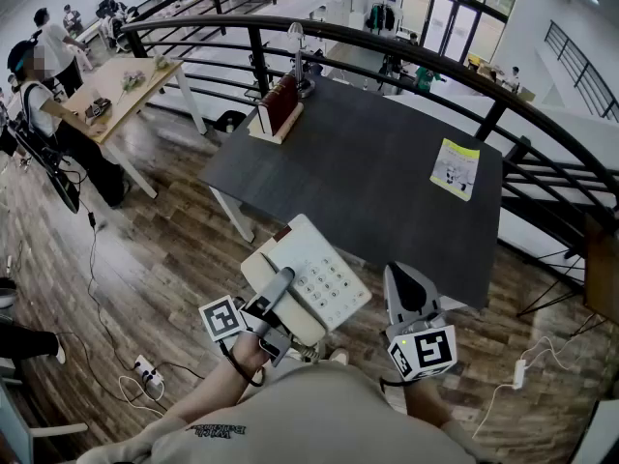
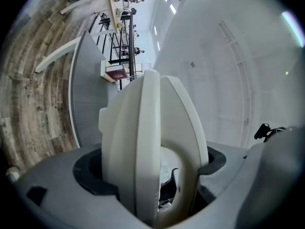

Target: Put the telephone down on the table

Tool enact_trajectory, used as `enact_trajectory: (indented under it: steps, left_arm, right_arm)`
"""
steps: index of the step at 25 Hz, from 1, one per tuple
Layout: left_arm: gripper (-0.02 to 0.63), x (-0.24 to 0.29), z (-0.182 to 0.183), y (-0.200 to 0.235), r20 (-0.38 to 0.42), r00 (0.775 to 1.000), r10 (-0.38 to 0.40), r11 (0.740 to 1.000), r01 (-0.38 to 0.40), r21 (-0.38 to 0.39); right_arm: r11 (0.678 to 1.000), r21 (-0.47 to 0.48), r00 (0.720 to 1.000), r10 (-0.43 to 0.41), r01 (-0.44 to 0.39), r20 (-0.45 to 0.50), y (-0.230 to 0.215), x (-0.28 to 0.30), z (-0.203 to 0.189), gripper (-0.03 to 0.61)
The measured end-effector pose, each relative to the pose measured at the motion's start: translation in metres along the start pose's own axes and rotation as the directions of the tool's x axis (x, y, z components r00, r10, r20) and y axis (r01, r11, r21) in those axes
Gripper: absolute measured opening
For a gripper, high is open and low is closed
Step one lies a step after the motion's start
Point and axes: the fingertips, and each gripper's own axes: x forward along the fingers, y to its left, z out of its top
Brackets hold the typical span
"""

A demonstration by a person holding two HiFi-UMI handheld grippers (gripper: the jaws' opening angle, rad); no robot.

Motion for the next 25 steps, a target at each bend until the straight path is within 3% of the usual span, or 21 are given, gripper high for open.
enact_trajectory:
  steps: [10, 16, 25]
  left_arm:
    - [0.466, 0.007, -0.015, 0.008, -0.009, 1.000, 0.018, 1.000, -0.018, 0.002]
    - [0.466, 0.011, -0.022, 0.012, -0.024, 0.999, 0.036, 0.999, -0.036, 0.013]
    - [0.466, 0.038, -0.059, 0.008, -0.061, 0.998, 0.029, 0.999, -0.028, 0.019]
  right_arm:
    - [0.997, -0.070, 1.000, -0.029, 0.029, 0.000, -0.010, -0.013, -0.003, 0.002]
    - [0.999, -0.012, 0.999, -0.046, 0.046, 0.026, -0.018, -0.015, 0.000, 0.002]
    - [0.997, -0.038, 0.996, -0.065, 0.067, 0.067, -0.048, -0.029, 0.008, 0.002]
